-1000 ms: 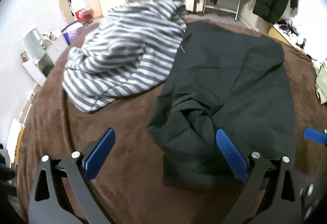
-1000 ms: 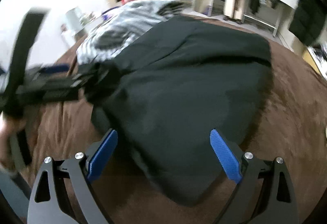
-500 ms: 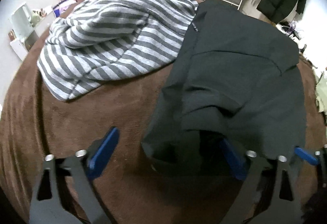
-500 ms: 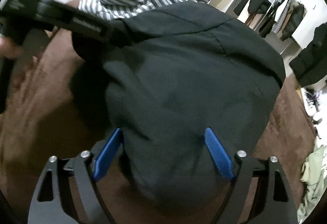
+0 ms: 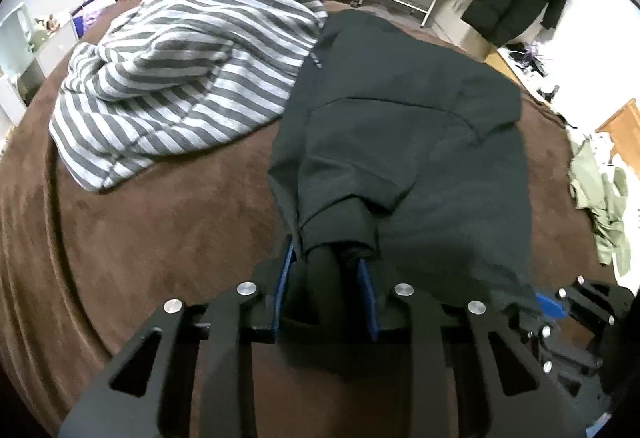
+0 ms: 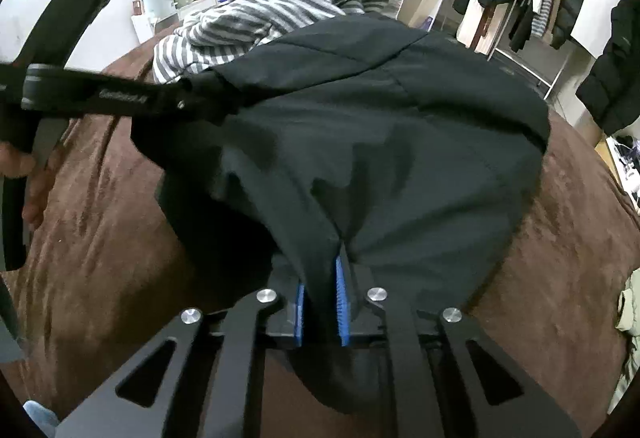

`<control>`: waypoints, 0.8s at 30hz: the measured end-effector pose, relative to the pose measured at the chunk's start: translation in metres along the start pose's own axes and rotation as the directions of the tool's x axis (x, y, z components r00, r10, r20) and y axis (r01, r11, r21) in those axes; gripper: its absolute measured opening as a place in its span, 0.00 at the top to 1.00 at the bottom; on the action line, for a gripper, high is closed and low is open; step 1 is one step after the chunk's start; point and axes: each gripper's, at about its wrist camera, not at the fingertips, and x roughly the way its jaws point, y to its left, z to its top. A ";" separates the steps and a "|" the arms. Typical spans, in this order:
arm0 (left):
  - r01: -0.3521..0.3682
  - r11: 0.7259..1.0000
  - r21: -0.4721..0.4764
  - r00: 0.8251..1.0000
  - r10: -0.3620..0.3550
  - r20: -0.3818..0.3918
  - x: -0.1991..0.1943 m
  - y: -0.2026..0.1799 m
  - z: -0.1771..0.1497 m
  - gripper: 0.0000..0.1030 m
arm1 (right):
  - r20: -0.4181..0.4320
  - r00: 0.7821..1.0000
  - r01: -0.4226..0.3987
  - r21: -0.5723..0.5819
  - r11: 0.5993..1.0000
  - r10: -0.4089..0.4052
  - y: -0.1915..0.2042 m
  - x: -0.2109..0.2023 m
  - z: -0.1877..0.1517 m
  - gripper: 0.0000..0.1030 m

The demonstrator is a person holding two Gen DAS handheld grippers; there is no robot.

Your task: Fold large clothes

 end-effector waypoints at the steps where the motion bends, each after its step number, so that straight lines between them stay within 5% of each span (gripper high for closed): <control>1: 0.002 1.000 0.006 1.000 -0.002 0.000 -0.003 -0.003 -0.003 0.70 | 0.002 1.000 -0.007 0.008 1.000 0.007 -0.004 -0.005 -0.003 0.89; 7: 0.008 0.999 0.034 1.000 -0.007 -0.011 -0.011 -0.021 -0.033 0.71 | -0.019 0.999 -0.050 0.048 0.998 0.051 -0.014 -0.022 -0.023 0.90; 12: -0.118 0.988 0.098 0.993 0.118 0.000 0.000 -0.029 -0.047 0.67 | -0.043 0.988 -0.142 0.136 0.980 0.149 -0.020 -0.012 -0.032 0.88; 18: -0.213 0.966 0.149 0.977 0.214 0.009 0.018 -0.023 -0.045 0.60 | -0.005 0.950 -0.300 0.278 0.913 0.314 -0.035 -0.003 -0.037 0.78; 19: -0.231 0.959 0.162 0.973 0.231 0.016 0.019 -0.023 -0.044 0.59 | -0.004 0.940 -0.326 0.292 0.899 0.342 -0.038 -0.006 -0.038 0.72; 20: -0.251 0.952 0.176 0.968 0.251 0.024 0.021 -0.023 -0.042 0.59 | -0.001 0.928 -0.355 0.306 0.884 0.373 -0.042 -0.011 -0.042 0.57; 22: -0.280 0.941 0.192 0.960 0.279 0.035 0.022 -0.021 -0.038 0.59 | 0.019 0.940 -0.330 0.307 0.892 0.341 -0.048 -0.026 -0.049 0.25; 24: -0.277 0.944 0.179 0.961 0.276 0.029 0.026 -0.013 -0.034 0.57 | 0.037 0.946 -0.317 0.319 0.893 0.322 -0.057 -0.041 -0.058 0.24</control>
